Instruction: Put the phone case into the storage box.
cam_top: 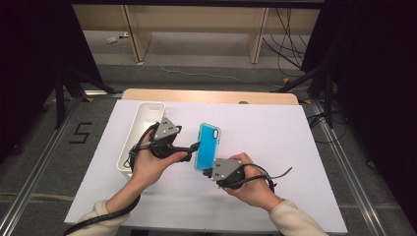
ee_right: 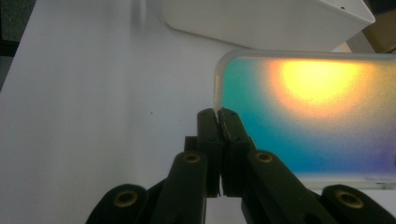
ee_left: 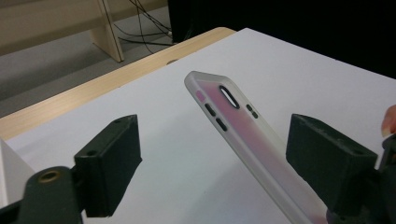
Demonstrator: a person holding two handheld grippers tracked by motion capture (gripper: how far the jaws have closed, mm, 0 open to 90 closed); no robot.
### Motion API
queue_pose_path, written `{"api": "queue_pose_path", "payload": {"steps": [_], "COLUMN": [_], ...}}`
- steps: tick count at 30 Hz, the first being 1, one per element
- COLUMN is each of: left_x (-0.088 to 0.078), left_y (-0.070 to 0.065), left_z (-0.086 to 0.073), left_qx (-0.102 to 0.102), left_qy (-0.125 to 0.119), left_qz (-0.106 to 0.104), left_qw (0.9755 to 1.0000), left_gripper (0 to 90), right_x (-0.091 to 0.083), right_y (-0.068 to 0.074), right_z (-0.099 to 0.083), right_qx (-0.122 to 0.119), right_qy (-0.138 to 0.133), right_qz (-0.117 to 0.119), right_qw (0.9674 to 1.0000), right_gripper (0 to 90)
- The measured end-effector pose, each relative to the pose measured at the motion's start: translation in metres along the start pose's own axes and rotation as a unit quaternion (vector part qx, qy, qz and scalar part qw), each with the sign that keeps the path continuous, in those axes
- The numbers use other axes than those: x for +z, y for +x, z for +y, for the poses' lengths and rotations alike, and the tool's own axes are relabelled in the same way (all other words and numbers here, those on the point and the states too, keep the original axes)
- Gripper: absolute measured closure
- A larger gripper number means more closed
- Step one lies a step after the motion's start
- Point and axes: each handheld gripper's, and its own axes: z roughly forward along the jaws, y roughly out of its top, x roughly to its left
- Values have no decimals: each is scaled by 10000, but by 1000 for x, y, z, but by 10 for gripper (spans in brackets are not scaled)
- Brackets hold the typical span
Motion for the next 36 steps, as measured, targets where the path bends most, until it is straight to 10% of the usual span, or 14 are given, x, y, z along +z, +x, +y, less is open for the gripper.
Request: {"api": "queue_pose_path", "payload": {"steps": [36], "left_x": [28], "left_y": [3], "left_z": [7], "left_qx": [-561], "left_qy": [506], "left_qz": [53], "left_qw": [9971], "left_gripper": [564], "right_x": [9], "right_y": [11], "right_z": [12], "right_qx": [-454], "right_qy": [223], "right_qz": [-84], "right_qw": [9987], "right_gripper": [893]}}
